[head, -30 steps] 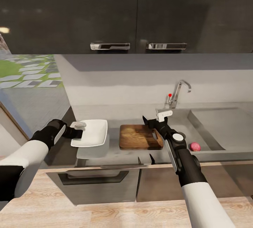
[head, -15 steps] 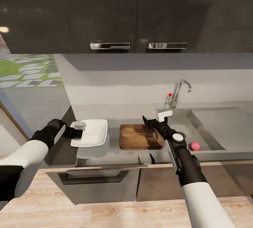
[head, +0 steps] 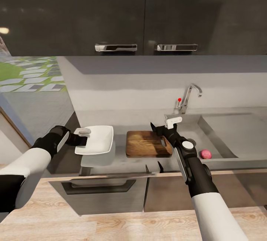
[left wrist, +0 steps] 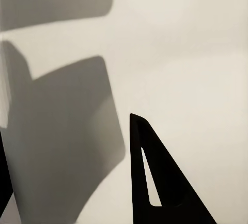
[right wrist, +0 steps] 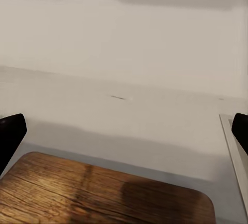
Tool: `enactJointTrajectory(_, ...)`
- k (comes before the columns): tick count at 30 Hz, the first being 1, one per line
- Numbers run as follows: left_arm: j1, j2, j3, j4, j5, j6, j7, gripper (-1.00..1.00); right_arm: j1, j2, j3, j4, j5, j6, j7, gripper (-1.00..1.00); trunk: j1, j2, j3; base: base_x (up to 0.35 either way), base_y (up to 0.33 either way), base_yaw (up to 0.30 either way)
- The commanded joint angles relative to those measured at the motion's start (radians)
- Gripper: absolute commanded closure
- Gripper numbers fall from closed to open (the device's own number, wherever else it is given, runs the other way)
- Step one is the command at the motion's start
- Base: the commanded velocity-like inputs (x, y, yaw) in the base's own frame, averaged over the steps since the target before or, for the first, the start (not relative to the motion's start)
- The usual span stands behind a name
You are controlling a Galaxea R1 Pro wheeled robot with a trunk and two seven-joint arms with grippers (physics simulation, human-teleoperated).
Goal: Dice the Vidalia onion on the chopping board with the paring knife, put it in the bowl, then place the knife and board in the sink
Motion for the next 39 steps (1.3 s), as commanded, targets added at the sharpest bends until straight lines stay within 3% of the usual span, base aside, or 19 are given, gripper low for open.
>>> enactJointTrajectory(1, 0.000, 0.000, -0.007, 0.006, 0.000, 0.004, -0.004, 1.00, -0.001, 0.001, -0.001, -0.002, 0.010, 0.005, 0.005, -1.00, 0.004, -0.002, -0.003, 0.000, 0.000, 0.000)
enactJointTrajectory(39, 0.001, 0.001, -0.007, 0.006, 0.000, 0.004, -0.004, 1.00, -0.001, 0.001, -0.001, -0.002, 0.010, 0.005, 0.005, -1.00, 0.004, -0.002, -0.008, 0.000, 0.000, 0.000)
